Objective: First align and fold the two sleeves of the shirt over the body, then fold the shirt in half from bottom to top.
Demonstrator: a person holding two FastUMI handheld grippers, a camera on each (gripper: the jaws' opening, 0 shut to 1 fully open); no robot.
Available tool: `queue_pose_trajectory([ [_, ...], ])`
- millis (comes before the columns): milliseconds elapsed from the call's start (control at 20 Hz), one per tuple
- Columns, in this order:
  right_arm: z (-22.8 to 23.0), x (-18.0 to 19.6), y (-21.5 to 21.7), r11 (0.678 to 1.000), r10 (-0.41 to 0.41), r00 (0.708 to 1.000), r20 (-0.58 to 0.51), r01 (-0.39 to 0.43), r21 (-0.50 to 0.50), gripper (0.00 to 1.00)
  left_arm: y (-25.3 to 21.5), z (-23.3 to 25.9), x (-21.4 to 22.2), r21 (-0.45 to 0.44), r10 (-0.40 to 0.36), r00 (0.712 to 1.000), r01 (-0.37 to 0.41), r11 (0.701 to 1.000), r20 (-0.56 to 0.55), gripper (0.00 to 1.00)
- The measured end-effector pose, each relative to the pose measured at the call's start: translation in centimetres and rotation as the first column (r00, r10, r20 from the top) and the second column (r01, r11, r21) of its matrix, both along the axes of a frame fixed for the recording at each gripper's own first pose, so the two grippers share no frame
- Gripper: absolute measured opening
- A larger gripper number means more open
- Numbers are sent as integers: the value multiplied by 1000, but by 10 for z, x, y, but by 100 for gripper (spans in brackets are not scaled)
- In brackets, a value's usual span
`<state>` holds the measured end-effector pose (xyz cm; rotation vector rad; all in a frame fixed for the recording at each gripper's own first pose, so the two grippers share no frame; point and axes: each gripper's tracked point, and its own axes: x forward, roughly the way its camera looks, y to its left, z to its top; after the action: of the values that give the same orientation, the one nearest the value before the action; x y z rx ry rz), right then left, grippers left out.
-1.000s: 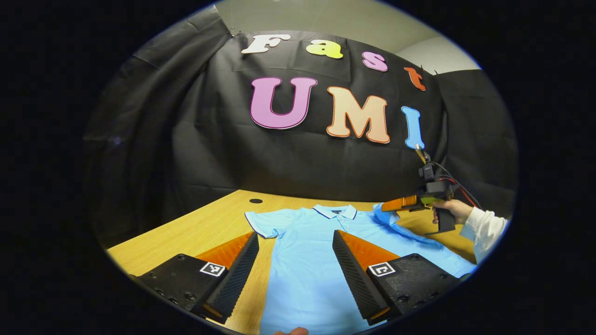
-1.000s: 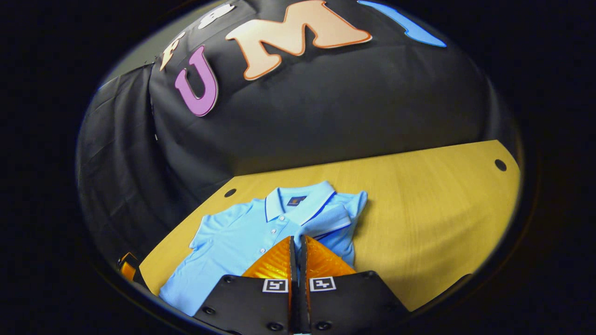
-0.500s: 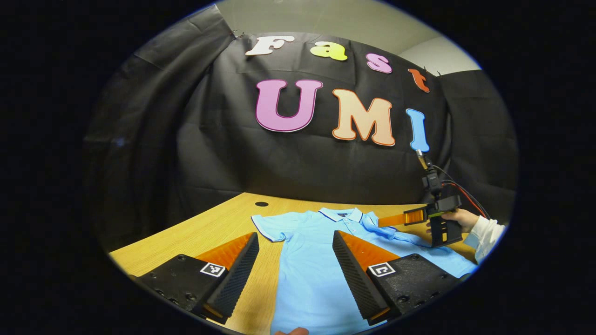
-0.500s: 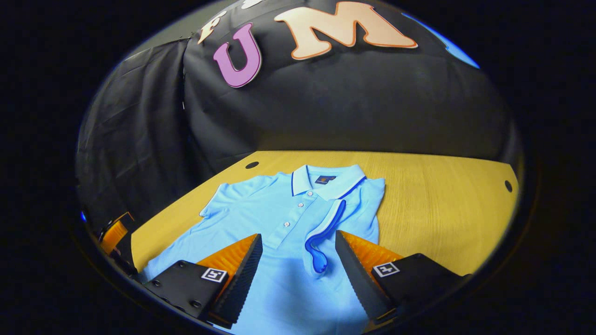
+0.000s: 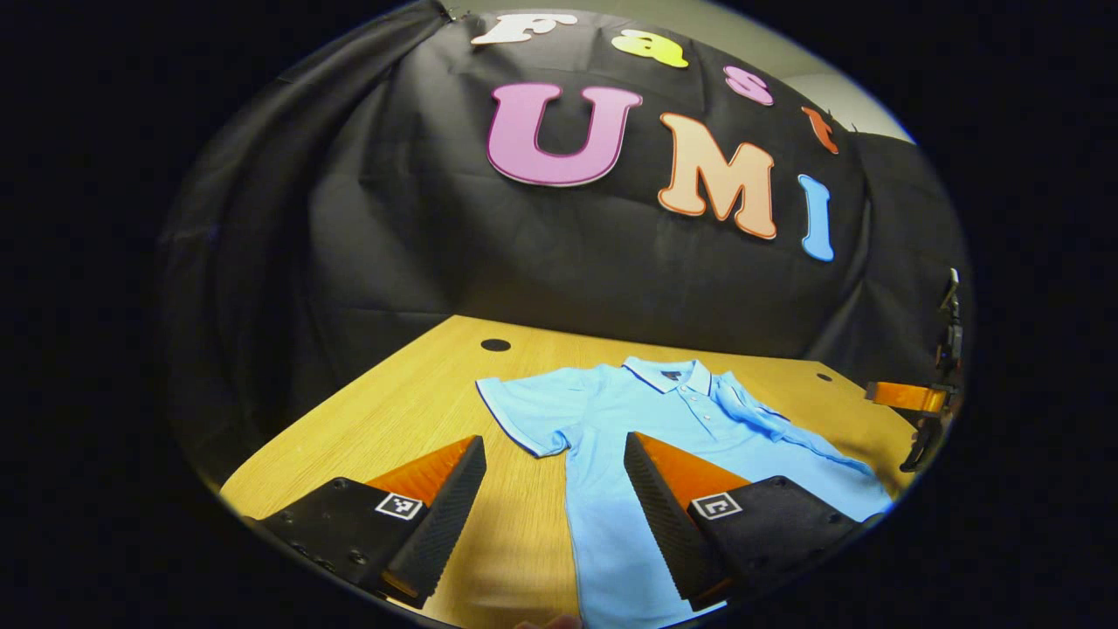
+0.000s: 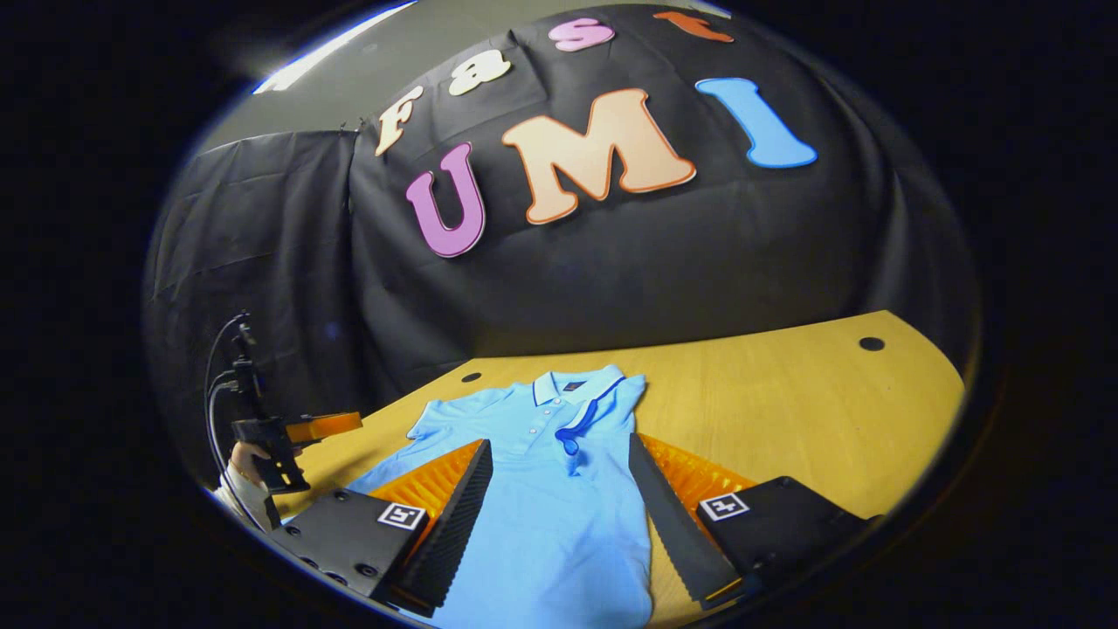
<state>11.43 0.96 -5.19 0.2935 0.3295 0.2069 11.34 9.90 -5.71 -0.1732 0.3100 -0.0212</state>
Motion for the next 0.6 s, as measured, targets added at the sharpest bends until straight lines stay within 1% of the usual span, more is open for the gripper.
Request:
queue_pose_trajectory([
  [150, 10, -33, -3, 1000, -27, 998, 48, 26, 14, 98, 3, -19, 36, 20, -26, 996, 28, 999, -83, 95],
  [250, 8, -46, -5, 999, -40, 997, 59, 41, -10, 97, 1, -23, 57, 33, -42, 992, 47, 998, -117, 95],
  [300, 2, -53, -2, 999, -25, 999, 39, 26, -29, 97, 1, -25, 66, 48, -50, 991, 56, 997, -126, 95],
  [350, 2, -58, -1, 999, -25, 999, 33, 26, -40, 97, 3, -26, 76, 76, -49, 990, 60, 995, -134, 95],
  [450, 12, -59, 3, 1000, -16, 999, 49, 17, -26, 98, 9, -32, 90, 136, -39, 985, 63, 989, -170, 95],
  [600, 19, -60, -1, 1000, -16, 998, 68, 17, -11, 98, 8, -37, 104, 144, -46, 980, 75, 987, -194, 95],
])
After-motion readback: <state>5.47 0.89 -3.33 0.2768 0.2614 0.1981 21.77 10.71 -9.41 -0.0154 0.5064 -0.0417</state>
